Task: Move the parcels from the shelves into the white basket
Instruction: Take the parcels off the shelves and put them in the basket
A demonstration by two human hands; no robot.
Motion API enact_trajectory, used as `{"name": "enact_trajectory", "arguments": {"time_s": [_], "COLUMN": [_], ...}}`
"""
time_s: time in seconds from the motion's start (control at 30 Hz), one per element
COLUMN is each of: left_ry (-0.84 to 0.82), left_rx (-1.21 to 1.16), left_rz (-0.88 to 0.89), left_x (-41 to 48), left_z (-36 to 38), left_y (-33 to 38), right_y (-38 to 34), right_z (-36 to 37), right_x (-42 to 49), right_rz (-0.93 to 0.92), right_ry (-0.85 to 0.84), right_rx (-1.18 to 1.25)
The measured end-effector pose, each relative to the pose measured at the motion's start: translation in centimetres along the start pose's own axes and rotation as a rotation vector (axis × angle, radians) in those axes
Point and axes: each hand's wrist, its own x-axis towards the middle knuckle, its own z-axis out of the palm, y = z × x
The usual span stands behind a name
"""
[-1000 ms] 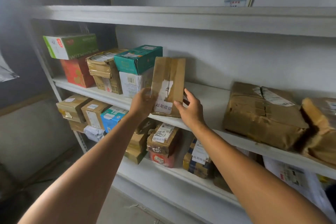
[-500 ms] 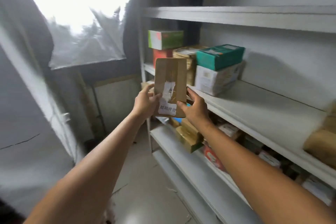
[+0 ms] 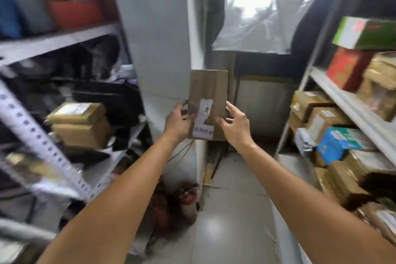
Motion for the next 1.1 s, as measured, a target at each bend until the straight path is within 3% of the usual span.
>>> {"name": "enact_trajectory", "arguments": {"time_s": [0.2,0.43,0.63,0.8,1.1], "left_ry": [0.270,0.577,0.742,0.821,0.874], "left_rx": [0.166,0.120,0.123,0.076,-0.067], "left_rz": [-0.185,-0.385,-0.497,-0.576,-0.672], "left_x": [-11.3,-24.3,-31.8,-34.3,-34.1], "left_z": [-7.9,-17.1,-24.8,-31.5,-41.3], "left_y": [-3.5,-8.7,-13.0,-17.6,-29.1], "right_y": [-1.4,-3.7,-5.7,-7.2,-6.4], "right_z": [7.6,18.9,28.5,37.6,53.3], "right_x": [-6.7,-16.7,-23.2,-26.1,-27.9], "right_rz": [-0.018,-0.117,-0.217,-0.185,-0.143], "right_ry": [-0.345,-0.665,-0.868,-1.027,-1.111], "right_rx": [0.069,0.053,0.027,0.025,-0.051]}}
